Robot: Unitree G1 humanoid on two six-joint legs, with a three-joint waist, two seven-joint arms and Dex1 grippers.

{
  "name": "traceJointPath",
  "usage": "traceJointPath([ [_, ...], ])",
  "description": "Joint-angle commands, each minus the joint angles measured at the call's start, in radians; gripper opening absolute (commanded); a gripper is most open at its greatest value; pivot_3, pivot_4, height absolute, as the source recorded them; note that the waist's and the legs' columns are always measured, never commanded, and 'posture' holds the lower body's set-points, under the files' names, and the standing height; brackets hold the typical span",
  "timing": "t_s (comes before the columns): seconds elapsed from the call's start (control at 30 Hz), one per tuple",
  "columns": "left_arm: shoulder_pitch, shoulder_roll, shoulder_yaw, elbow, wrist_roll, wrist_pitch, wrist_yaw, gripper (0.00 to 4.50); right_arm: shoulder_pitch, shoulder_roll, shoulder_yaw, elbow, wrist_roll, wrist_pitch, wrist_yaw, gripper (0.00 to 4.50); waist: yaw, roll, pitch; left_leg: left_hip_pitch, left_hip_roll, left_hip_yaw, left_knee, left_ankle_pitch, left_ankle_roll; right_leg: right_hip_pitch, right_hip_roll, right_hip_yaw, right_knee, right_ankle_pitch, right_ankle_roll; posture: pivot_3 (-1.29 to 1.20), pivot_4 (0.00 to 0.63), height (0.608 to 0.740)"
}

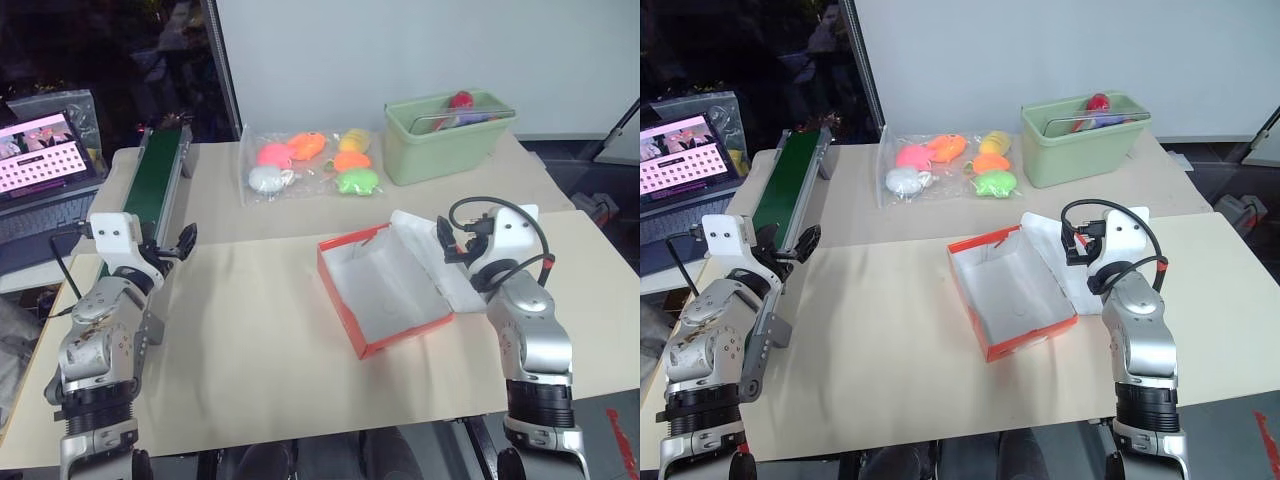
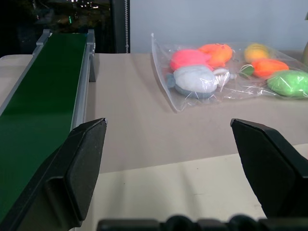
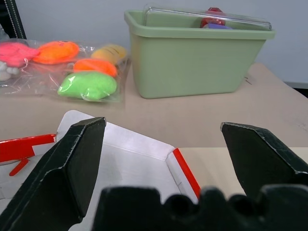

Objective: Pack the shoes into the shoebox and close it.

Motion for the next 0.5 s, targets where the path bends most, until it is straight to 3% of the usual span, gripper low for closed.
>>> traceJointPath([
  [0.03,-0.013,0.005,-0.023,-0.030,0.007,-0.009,-0.005,4.40,-0.005,0.007,0.025,-0.070,0.007,0.012,0.015,4.50,0.000,0.000,0.000,0.000,0.000,0.000,0.000,0.000,0.000,0.000,0.000,0.000,0.000,0.000,0.000,0.00,0.150,0.740],
  [0.27,-0.030,0.005,-0.035,0.002,0.013,-0.013,-0.001,4.40,-0.112,-0.026,0.272,-0.230,0.197,0.218,0.346,4.50,-0.011,0.000,0.000,0.000,0.002,0.000,0.000,0.000,0.000,0.000,0.001,0.000,0.000,0.000,0.000,0.00,0.150,0.740],
  [0.5,0.052,0.056,0.024,-0.025,0.005,-0.030,-0.041,4.40,-0.131,-0.149,0.318,-0.319,0.430,0.323,0.671,4.50,0.009,-0.001,0.000,-0.001,0.002,-0.001,0.000,-0.002,0.000,0.000,0.001,-0.002,-0.003,0.000,0.000,0.00,0.150,0.740],
])
